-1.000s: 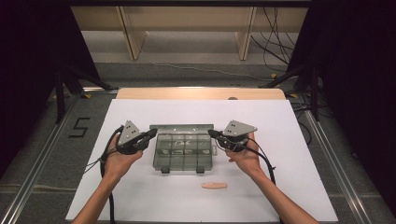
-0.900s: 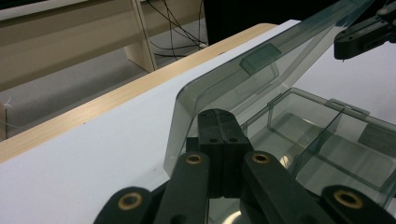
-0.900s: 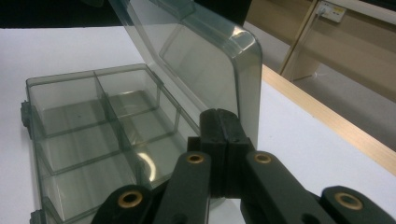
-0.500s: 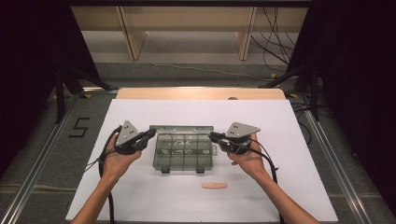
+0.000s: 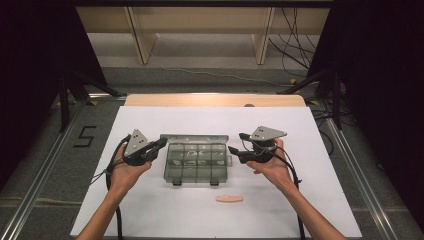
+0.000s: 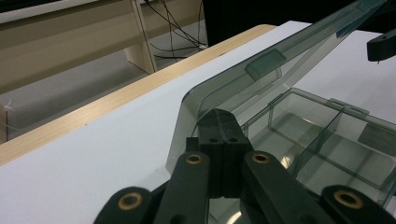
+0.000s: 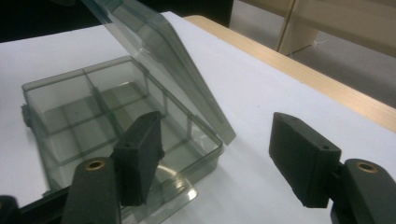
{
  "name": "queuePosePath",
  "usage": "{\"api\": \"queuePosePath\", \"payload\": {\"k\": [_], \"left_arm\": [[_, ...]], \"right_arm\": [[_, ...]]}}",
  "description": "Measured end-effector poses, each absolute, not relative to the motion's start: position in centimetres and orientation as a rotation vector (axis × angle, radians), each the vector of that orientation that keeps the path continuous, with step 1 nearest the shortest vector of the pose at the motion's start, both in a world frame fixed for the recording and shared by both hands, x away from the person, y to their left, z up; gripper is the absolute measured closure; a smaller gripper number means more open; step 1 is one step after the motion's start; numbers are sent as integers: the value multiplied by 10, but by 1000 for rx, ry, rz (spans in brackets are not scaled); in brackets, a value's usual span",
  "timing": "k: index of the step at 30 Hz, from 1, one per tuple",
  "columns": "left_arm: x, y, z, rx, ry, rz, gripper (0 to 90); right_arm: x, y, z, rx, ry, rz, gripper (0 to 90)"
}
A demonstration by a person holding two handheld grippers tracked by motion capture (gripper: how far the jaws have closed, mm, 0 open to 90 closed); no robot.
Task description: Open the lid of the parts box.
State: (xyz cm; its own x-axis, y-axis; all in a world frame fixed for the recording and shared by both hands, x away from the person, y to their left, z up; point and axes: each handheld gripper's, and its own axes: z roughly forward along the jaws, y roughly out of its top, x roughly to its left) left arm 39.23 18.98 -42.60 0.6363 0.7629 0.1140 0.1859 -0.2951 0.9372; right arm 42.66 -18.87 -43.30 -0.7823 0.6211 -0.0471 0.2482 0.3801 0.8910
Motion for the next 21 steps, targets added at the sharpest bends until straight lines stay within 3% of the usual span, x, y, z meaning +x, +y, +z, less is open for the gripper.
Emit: {"api": "queuePosePath", "payload": {"k": [10,21], "left_arm": [[392,189,-427,1819,766,689,900],[392,189,-429,1826,768,682,899]], "right_arm": [[437,-176,-431,696,2271,1354,395],[439,-167,-431,669,2291,1359,609]]}}
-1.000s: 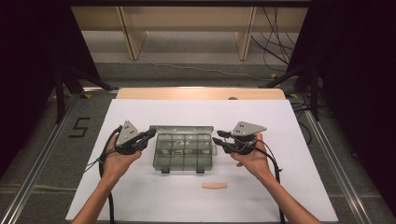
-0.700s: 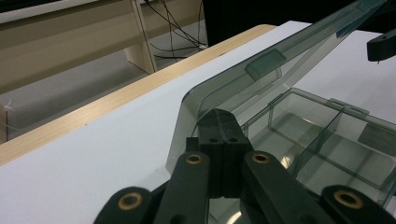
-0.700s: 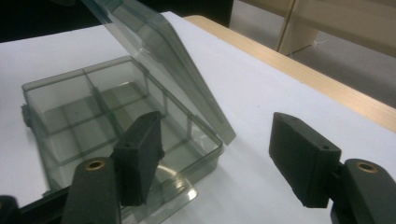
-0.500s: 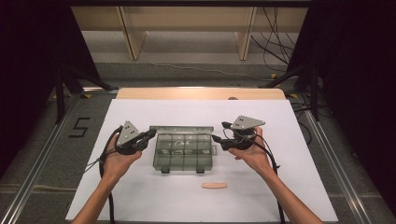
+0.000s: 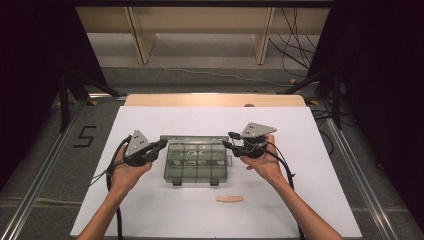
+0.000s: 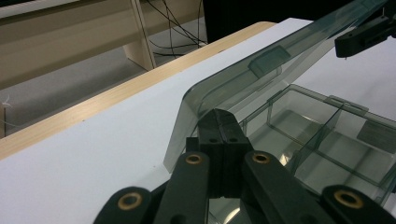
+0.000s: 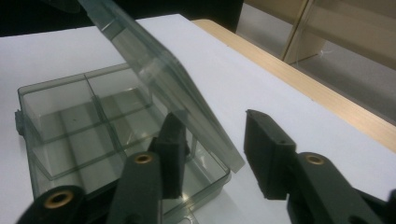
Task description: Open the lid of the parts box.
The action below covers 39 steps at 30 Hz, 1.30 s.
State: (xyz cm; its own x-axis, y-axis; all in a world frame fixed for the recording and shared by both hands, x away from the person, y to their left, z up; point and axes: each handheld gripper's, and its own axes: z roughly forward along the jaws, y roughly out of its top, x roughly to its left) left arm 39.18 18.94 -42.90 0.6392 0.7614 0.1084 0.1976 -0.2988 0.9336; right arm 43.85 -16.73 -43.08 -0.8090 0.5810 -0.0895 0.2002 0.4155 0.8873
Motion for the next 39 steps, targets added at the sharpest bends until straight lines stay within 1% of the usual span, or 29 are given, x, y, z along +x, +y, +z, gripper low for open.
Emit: {"api": "queuePosePath", "payload": {"k": [8,13,15,16,20,22,23,24,25,27,29,30,33,39], "left_arm": [[391,192,-432,1830,789,659,885],[390,195,-437,1856,812,648,848],[389,194,-440,1893,809,644,834],[389,194,-440,1893,809,644,822],[391,194,-448,1998,878,589,758],[391,195,-450,2014,923,544,724],[391,195,-450,2014,923,544,703],[391,194,-453,2029,950,494,689],[390,191,-455,2008,981,485,678],[390,191,-456,2028,1005,460,657],[390,190,-457,2043,1023,437,655],[391,192,-456,2099,1004,435,657],[392,193,-460,2127,1025,411,659],[393,193,-463,2100,1071,350,664]], "right_arm": [[439,-165,-431,660,2294,1365,709],[439,-164,-430,668,2281,1349,729],[439,-164,-430,669,2282,1344,733],[439,-164,-430,669,2282,1344,733],[440,-163,-429,681,2280,1338,741],[440,-163,-429,688,2272,1341,746],[440,-163,-428,691,2269,1340,747],[440,-163,-428,692,2264,1337,749],[441,-163,-428,685,2254,1335,751],[441,-162,-427,700,2256,1333,756],[441,-162,-426,706,2269,1328,760],[441,-161,-426,707,2262,1326,762],[443,-160,-426,703,2237,1317,770],[444,-159,-424,722,2226,1305,786]]}}
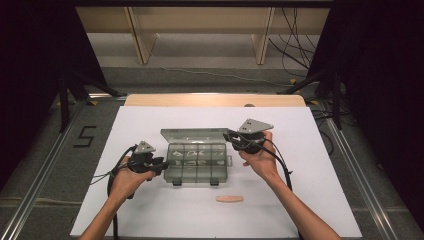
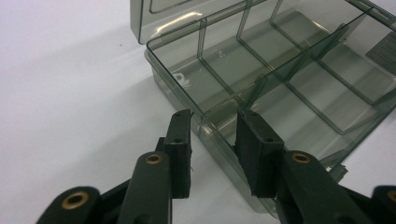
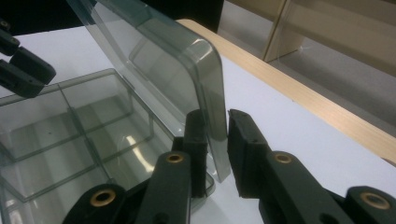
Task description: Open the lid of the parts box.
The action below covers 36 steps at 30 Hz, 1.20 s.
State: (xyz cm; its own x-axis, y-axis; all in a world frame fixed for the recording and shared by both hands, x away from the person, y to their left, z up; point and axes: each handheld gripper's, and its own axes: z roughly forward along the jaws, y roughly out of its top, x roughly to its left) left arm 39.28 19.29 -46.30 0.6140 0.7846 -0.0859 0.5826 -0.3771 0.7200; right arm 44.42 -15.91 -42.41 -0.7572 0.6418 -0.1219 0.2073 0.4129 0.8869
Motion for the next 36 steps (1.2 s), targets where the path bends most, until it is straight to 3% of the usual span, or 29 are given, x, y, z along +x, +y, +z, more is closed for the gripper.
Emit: {"api": "queuePosePath", "payload": {"k": [8,36], "left_arm": [[394,189,-465,2103,1093,307,722],[393,187,-466,2091,1099,339,728]], "right_arm": [[448,-158,-421,752,2215,1278,814],[483,-147,-413,1065,2188,1242,841]]}}
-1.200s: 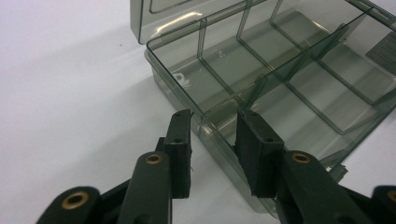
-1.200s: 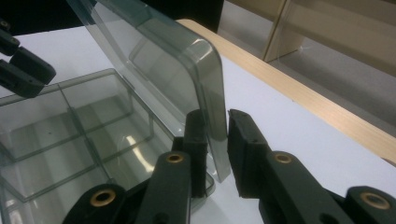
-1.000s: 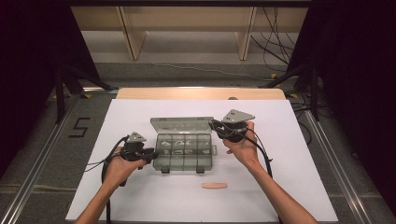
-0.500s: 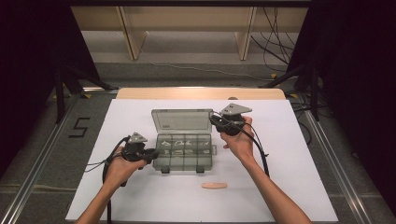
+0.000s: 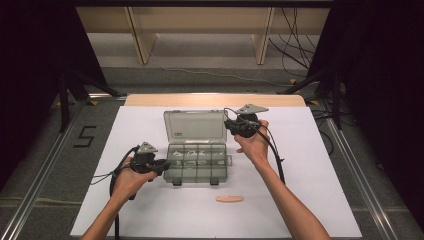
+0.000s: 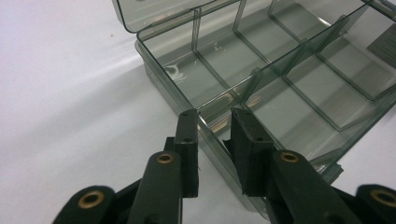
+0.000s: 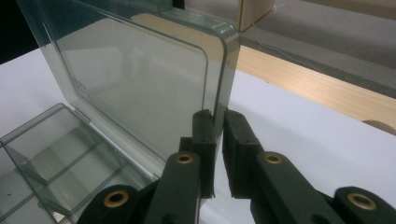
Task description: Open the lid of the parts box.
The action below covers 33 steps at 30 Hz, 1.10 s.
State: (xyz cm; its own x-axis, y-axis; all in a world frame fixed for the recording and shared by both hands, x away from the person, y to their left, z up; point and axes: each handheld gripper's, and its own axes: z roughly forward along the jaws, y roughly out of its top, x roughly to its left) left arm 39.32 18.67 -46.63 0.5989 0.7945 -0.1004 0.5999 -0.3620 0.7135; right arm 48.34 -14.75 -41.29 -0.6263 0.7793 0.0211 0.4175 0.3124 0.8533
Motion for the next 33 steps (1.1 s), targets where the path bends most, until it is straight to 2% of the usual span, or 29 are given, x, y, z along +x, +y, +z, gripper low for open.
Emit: {"api": "queuePosePath", "payload": {"k": [33], "left_arm": [[392,189,-466,2118,1068,329,724]], "right_arm": [[508,-141,-412,1204,2236,1159,822]]}}
